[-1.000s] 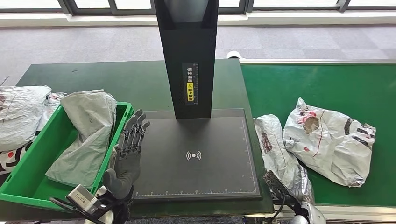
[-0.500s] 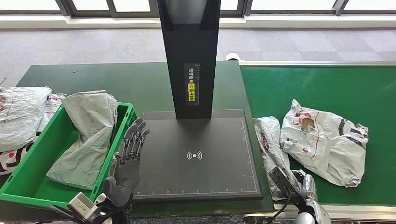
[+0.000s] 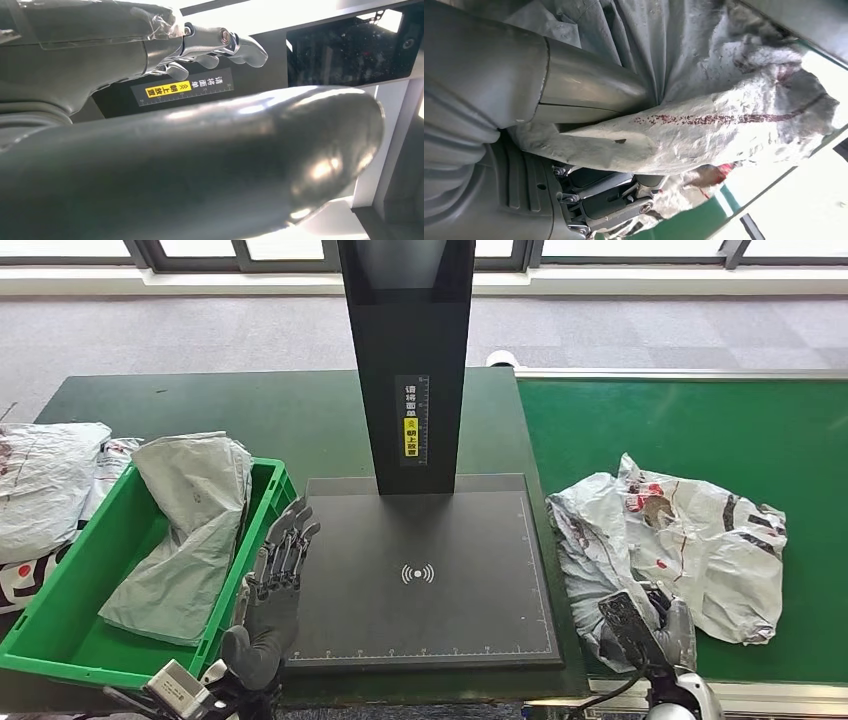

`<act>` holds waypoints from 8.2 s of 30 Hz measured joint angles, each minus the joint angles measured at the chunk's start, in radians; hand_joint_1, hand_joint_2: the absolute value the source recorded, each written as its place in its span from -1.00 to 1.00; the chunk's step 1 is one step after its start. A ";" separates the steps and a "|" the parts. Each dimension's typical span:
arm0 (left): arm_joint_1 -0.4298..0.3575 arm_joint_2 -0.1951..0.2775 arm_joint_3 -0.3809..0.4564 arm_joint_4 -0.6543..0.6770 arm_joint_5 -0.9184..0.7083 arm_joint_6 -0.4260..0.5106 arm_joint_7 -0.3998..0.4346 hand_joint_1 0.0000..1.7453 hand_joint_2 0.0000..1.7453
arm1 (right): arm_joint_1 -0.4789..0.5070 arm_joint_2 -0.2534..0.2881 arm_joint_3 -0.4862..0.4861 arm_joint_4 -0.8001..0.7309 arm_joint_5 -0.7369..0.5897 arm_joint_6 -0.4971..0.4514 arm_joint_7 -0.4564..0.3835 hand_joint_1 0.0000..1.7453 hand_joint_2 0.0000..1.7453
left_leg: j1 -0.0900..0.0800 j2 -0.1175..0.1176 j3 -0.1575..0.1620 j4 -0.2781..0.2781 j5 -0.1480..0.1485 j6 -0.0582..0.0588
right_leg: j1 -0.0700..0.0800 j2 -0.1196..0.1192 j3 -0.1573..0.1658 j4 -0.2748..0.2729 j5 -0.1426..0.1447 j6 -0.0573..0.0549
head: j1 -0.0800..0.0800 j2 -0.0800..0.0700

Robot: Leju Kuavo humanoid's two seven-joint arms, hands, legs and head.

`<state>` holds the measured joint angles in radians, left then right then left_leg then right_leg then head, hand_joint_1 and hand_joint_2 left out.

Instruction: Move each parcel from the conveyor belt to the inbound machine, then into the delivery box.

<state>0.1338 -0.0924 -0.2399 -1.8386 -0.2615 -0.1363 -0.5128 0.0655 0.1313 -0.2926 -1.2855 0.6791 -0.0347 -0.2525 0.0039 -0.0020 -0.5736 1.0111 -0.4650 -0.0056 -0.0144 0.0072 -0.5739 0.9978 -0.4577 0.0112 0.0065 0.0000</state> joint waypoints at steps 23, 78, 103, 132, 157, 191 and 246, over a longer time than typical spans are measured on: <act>0.077 -0.002 0.000 -0.015 -0.004 0.016 -0.065 -1.00 -1.00 | 0.241 0.042 0.209 -0.618 -0.194 -0.104 -0.382 1.00 1.00 | 0.000 -0.002 -0.002 0.000 -0.001 0.000 | 0.000 -0.002 0.000 0.000 -0.003 0.000 | 0.000 0.000; 0.054 -0.041 0.000 0.042 0.037 0.039 0.016 -1.00 -1.00 | 0.139 -0.028 0.511 -0.409 -0.124 -0.088 -0.123 -1.00 1.00 | 0.000 -0.003 -0.002 0.000 0.000 0.000 | 0.000 -0.003 -0.001 0.000 -0.002 -0.001 | 0.000 0.000; 0.061 -0.075 0.000 0.033 -0.078 0.220 0.111 -1.00 -1.00 | 0.154 -0.031 0.504 -0.459 -0.133 -0.088 -0.095 -1.00 1.00 | 0.000 -0.003 -0.002 0.000 0.000 0.000 | 0.000 -0.003 -0.001 0.000 -0.002 -0.001 | 0.000 0.000; -0.084 -0.039 -0.160 0.362 -0.688 0.261 0.215 -1.00 1.00 | 0.175 -0.038 0.494 -0.617 -0.484 0.149 -0.448 -1.00 1.00 | 0.000 -0.002 -0.001 0.000 0.000 0.000 | 0.000 -0.002 -0.001 0.000 -0.002 0.000 | 0.000 0.000; -0.254 -0.091 -0.248 0.789 -0.711 0.206 0.188 -1.00 1.00 | 0.085 -0.040 0.515 -0.586 -0.468 0.158 -0.446 -1.00 1.00 | 0.000 -0.003 -0.001 0.000 0.000 0.000 | 0.000 -0.003 0.000 0.000 -0.001 0.000 | 0.000 0.000; -0.300 -0.120 -0.264 0.831 -0.675 0.353 0.155 1.00 1.00 | 0.062 -0.040 0.520 -0.580 -0.468 0.159 -0.444 -1.00 1.00 | 0.000 -0.003 -0.001 0.000 0.001 0.000 | 0.000 -0.003 0.000 0.000 -0.001 0.000 | 0.000 0.000; -0.067 0.000 0.206 -0.005 -0.154 0.829 -0.091 1.00 1.00 | 0.163 -0.030 0.501 -0.606 -0.473 0.104 -0.448 -1.00 1.00 | 0.002 -0.005 -0.001 -0.001 0.000 -0.004 | 0.002 -0.004 -0.001 0.003 -0.004 -0.004 | 0.000 0.000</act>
<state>0.0664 -0.0922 -0.0341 -1.8436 -0.4151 0.6924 -0.6036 0.2286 0.1011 0.2083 -1.8919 0.2061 0.0691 -0.7008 0.0062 -0.0072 -0.5748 1.0105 -0.4646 -0.0093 -0.0123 0.0030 -0.5744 1.0003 -0.4617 0.0075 0.0064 0.0000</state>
